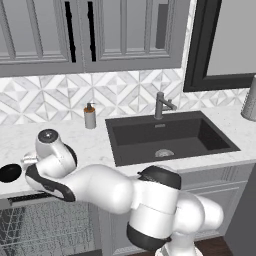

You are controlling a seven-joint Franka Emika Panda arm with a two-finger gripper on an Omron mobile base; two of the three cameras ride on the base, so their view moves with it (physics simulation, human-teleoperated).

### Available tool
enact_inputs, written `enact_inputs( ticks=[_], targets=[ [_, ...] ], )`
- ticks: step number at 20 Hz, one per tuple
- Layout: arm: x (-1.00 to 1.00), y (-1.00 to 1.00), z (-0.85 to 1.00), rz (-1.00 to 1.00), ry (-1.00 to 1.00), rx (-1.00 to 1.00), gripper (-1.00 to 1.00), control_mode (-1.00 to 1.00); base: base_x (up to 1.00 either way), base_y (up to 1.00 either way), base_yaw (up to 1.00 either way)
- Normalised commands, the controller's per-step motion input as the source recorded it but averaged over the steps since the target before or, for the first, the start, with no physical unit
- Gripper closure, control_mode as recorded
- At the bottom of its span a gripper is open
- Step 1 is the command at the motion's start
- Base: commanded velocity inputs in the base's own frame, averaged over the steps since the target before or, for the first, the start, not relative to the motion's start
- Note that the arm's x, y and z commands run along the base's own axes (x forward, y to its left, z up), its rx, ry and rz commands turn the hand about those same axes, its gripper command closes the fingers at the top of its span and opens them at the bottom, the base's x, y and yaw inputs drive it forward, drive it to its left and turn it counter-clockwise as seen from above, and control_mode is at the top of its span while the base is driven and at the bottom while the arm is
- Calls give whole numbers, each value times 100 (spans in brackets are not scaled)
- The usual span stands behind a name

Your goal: Pick up the cup and bowl from the counter, place them in the dishwasher, and close the dishwasher door.

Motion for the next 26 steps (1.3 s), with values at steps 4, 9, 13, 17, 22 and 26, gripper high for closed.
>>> enact_inputs(
  ticks=[4,9,13,17,22,26],
  targets=[
    [37,9,0,-3,2,0,-100,-100,0,0,0],
    [35,13,0,-3,1,0,-100,-100,0,0,0],
    [28,17,0,-3,2,0,-100,-100,0,0,0],
    [22,20,-1,-3,2,0,-100,-100,0,0,0],
    [15,4,-11,-2,3,0,-100,-100,0,0,0],
    [28,6,-12,-3,0,0,-100,-100,0,0,0]
  ],
)
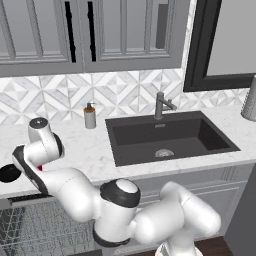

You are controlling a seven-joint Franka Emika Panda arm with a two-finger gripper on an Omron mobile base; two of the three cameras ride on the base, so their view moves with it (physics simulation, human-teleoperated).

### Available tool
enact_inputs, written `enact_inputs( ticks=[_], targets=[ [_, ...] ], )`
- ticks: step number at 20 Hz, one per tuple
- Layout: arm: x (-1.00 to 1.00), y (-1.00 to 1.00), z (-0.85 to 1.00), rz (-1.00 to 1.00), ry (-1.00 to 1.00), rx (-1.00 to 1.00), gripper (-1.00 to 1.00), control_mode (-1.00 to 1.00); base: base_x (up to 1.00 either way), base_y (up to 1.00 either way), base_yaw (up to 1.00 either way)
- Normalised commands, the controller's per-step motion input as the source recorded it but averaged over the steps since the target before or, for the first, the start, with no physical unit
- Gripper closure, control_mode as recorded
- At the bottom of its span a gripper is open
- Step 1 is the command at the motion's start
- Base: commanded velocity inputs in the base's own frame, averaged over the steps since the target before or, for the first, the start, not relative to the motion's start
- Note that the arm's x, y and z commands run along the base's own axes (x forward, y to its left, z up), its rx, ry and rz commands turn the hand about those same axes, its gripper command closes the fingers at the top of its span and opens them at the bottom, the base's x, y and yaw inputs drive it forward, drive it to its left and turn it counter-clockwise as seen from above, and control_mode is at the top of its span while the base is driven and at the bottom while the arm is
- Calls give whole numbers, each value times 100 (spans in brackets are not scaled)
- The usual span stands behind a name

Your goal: Pick up the cup and bowl from the counter, place them in the dishwasher, and close the dishwasher door.

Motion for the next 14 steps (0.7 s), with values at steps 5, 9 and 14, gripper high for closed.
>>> enact_inputs(
  ticks=[5,9,14],
  targets=[
    [32,8,-6,-1,0,0,-100,-100,0,0,0],
    [28,17,-2,-1,0,0,-100,-100,0,0,0],
    [14,19,-8,-2,2,5,-100,-100,0,0,0]
  ],
)
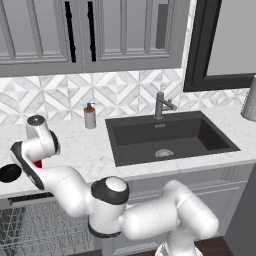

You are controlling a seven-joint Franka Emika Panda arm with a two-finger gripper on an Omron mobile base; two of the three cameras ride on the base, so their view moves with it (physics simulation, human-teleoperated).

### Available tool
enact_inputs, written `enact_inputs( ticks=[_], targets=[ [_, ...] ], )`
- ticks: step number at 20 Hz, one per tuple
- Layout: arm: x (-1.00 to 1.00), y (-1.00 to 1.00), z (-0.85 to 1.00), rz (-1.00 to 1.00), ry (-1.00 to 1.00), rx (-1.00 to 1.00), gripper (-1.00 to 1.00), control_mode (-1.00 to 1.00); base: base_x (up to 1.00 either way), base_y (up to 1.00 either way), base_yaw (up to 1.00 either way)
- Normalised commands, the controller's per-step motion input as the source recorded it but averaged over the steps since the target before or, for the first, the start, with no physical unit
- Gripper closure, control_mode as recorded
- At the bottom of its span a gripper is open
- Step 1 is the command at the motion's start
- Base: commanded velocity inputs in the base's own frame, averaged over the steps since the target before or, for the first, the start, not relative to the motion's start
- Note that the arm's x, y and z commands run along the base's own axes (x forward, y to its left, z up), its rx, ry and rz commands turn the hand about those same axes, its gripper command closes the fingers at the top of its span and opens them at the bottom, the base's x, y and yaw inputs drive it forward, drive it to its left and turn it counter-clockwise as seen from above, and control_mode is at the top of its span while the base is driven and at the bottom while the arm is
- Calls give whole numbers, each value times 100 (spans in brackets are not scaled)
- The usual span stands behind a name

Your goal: Pick up the cup and bowl from the counter, place them in the dishwasher, and close the dishwasher door.

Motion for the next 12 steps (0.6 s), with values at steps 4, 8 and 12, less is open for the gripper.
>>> enact_inputs(
  ticks=[4,8,12],
  targets=[
    [7,9,-6,-2,1,5,-100,-100,0,0,0],
    [-1,0,-6,0,3,7,-100,-100,0,0,0],
    [-7,0,-8,-2,3,8,-100,-100,0,0,0]
  ],
)
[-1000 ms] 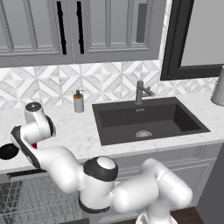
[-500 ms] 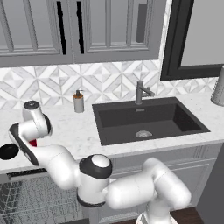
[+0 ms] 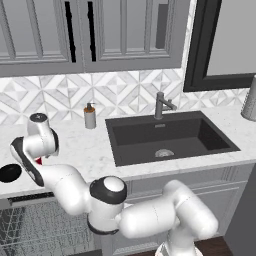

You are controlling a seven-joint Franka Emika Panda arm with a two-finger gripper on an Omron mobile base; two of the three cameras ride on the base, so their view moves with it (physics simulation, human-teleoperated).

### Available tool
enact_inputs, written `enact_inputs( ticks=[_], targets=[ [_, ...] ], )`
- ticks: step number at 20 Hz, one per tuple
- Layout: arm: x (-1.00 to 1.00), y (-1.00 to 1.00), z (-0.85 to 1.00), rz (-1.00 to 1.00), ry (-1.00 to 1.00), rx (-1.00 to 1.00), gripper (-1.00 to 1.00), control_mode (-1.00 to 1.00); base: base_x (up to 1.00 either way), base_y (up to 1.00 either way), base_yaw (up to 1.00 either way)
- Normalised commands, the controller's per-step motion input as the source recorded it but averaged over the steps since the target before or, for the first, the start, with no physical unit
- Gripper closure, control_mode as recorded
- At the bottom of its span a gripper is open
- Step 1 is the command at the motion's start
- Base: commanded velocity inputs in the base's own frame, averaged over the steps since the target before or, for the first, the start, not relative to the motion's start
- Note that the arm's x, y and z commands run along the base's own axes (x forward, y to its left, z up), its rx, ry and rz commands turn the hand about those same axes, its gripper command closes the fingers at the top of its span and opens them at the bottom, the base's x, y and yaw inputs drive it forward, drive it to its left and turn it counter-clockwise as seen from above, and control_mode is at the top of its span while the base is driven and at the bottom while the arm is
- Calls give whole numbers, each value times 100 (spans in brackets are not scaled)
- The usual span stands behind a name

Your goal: Pick up the cup and bowl from the counter, place them in the dishwasher, and close the dishwasher door.

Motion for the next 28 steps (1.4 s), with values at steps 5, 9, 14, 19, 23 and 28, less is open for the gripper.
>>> enact_inputs(
  ticks=[5,9,14,19,23,28],
  targets=[
    [-11,0,-17,-3,4,3,-100,-100,0,0,0],
    [-13,-2,-23,-4,2,0,-100,-100,0,0,0],
    [-6,0,-33,-4,3,0,100,-100,0,0,0],
    [-18,-13,-22,-6,3,1,100,-100,0,0,0],
    [-33,-49,-2,-13,8,4,100,-100,0,0,0],
    [-76,-59,3,-16,11,8,100,-100,0,0,0]
  ],
)
